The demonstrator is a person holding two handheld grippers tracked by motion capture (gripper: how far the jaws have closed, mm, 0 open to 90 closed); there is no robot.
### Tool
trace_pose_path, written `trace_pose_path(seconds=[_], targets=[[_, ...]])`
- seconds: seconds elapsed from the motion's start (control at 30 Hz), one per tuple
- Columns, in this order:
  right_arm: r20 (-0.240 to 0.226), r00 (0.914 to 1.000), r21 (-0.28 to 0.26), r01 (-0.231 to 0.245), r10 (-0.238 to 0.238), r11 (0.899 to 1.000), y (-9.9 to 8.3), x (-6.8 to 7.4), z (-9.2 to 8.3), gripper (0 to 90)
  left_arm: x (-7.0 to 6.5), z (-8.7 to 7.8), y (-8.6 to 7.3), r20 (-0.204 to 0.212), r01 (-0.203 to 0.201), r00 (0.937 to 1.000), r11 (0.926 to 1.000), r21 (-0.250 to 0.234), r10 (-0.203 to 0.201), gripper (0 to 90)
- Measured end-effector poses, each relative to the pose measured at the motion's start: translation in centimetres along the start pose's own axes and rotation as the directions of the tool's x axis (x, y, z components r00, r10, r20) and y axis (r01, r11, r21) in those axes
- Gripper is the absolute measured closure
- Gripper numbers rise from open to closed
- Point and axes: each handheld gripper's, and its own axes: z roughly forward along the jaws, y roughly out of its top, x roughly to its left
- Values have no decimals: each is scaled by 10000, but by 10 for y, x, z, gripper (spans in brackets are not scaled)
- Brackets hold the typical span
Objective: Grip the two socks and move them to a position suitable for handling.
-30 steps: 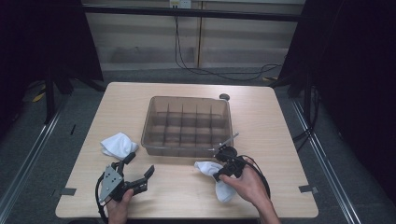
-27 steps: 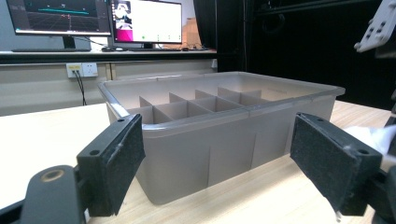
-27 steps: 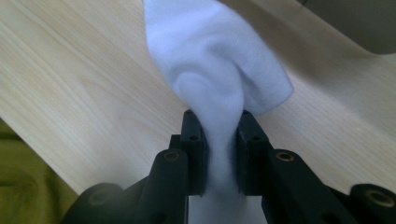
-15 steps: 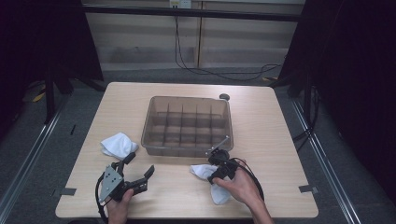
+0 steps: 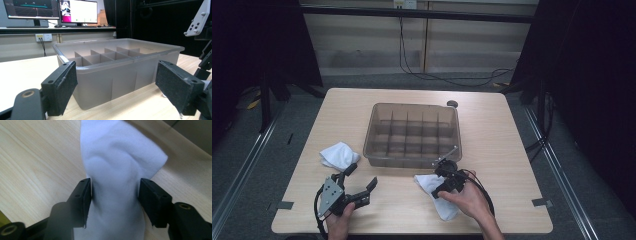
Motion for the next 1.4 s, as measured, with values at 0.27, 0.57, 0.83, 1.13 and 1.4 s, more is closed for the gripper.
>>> trace_pose_path(seconds=[0.27,0.57,0.83,1.13,1.4], targets=[[-148,9999,-380,-75,69,9992,-2,-2,-7,281,0,0,0,61,28,10000,10000,-15,-28,173],[-373,9993,-958,-31,-5,9954,-7,-8,-16,205,0,0,0,0,-6,10000,10000,0,6,173],[-397,9992,-2026,-153,74,9791,-25,-22,-31,156,0,0,0,-6,-3,10000,10000,3,3,174],[-89,9989,-2706,-464,457,9616,-48,-42,-40,156,0,0,0,-7,-6,10000,10000,6,6,174],[967,9892,-3650,-674,1098,9286,-67,-56,-48,145,0,0,0,17,-30,10000,10000,13,30,174]])
